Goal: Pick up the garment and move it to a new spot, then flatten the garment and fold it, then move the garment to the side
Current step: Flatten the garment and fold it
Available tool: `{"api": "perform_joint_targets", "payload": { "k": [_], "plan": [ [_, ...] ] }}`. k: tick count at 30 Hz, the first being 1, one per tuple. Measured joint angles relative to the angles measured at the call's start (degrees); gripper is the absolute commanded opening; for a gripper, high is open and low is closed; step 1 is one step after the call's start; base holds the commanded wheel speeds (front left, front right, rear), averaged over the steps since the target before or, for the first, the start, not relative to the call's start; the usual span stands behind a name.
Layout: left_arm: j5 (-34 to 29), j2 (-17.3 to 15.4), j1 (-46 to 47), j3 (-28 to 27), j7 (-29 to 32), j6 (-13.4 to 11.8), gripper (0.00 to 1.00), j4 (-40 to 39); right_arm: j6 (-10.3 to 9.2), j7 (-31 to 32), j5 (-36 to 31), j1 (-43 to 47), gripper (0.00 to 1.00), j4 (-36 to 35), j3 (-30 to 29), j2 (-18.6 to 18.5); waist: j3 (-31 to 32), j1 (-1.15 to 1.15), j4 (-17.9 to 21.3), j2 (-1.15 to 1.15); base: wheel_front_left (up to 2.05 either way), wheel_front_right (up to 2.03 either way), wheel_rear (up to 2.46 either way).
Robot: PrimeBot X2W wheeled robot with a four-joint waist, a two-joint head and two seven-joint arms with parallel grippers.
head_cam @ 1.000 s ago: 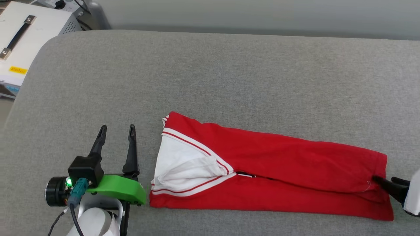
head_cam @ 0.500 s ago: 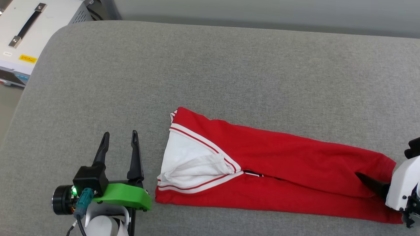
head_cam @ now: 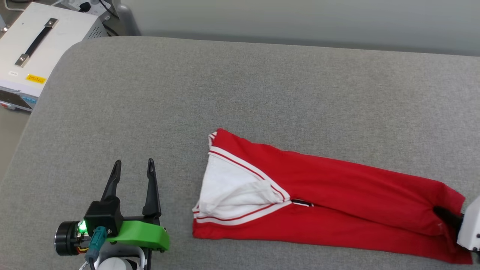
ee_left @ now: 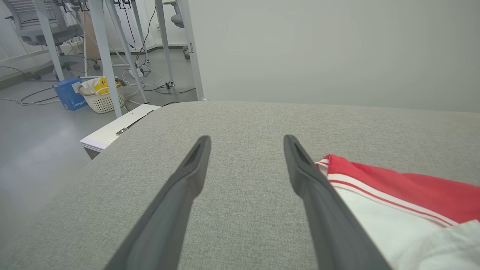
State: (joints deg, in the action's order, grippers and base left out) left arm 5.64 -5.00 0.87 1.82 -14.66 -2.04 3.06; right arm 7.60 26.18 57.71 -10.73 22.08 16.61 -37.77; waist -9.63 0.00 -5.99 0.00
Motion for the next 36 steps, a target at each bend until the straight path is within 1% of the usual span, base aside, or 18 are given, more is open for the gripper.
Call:
{"api": "perform_joint_targets", "payload": {
  "k": [5,6,7,11,15,20,24,27,31,36],
  "plan": [
    [-0.9,0.5,-0.8,-0.2,0.0,1.4,1.0,-0.1,0.0,-1.3,0.0,1.4,0.0,1.6,-1.2,-4.2,1.4,0.0,0.2,0.0,0.0,0.0,0.0],
    [-1.3,1.0,-1.1,-0.2,0.0,1.9,1.0,-0.1,-0.01,-1.9,0.0,2.0,0.0,2.0,-2.2,-6.5,2.1,0.0,0.2,0.0,0.0,0.0,0.0],
    [-1.4,1.0,-1.2,-0.2,0.0,1.9,1.0,-0.1,-0.01,-2.2,0.0,2.4,0.0,2.0,-2.5,-7.2,2.3,0.0,0.2,0.0,0.0,0.0,0.0],
    [-1.7,1.1,-1.8,-0.3,0.0,2.3,1.0,-0.1,-0.01,-1.6,0.6,3.7,0.0,0.2,-3.2,-9.0,3.1,0.0,0.4,0.0,0.0,0.0,0.0],
    [-2.0,1.3,-2.3,-0.4,0.0,2.4,1.0,0.2,-0.05,-0.4,1.7,5.0,0.0,-4.0,-3.3,-9.3,3.7,0.0,0.6,0.0,0.0,0.0,0.0],
    [-2.5,1.4,-2.3,-0.4,0.0,2.9,1.0,0.3,-0.05,1.2,3.9,5.6,0.0,-12.9,-3.2,-8.2,3.9,0.0,0.5,0.0,0.0,0.0,0.0],
    [-2.7,1.4,-2.3,-0.3,0.0,2.9,1.0,0.3,-0.05,3.4,4.0,5.7,0.0,-19.7,-2.3,-6.8,3.7,0.0,0.3,0.0,0.0,0.0,0.0],
    [-2.7,1.5,-2.3,-0.2,0.0,3.2,1.0,0.3,-0.05,5.6,3.1,4.8,0.0,-23.2,-0.6,-5.4,3.3,0.0,0.2,0.0,0.0,0.0,0.0],
    [-2.7,1.6,-2.2,0.1,0.0,3.2,1.0,0.4,-0.05,8.1,0.3,0.3,0.0,-25.8,3.6,-2.5,2.3,0.0,0.2,0.0,0.0,0.0,0.0],
    [-2.7,1.6,-1.7,0.7,0.0,3.2,1.0,0.6,-0.05,9.6,-3.0,-6.2,0.0,-25.2,10.4,0.4,1.2,0.0,-0.2,0.0,0.0,0.0,0.0]
  ]
}}
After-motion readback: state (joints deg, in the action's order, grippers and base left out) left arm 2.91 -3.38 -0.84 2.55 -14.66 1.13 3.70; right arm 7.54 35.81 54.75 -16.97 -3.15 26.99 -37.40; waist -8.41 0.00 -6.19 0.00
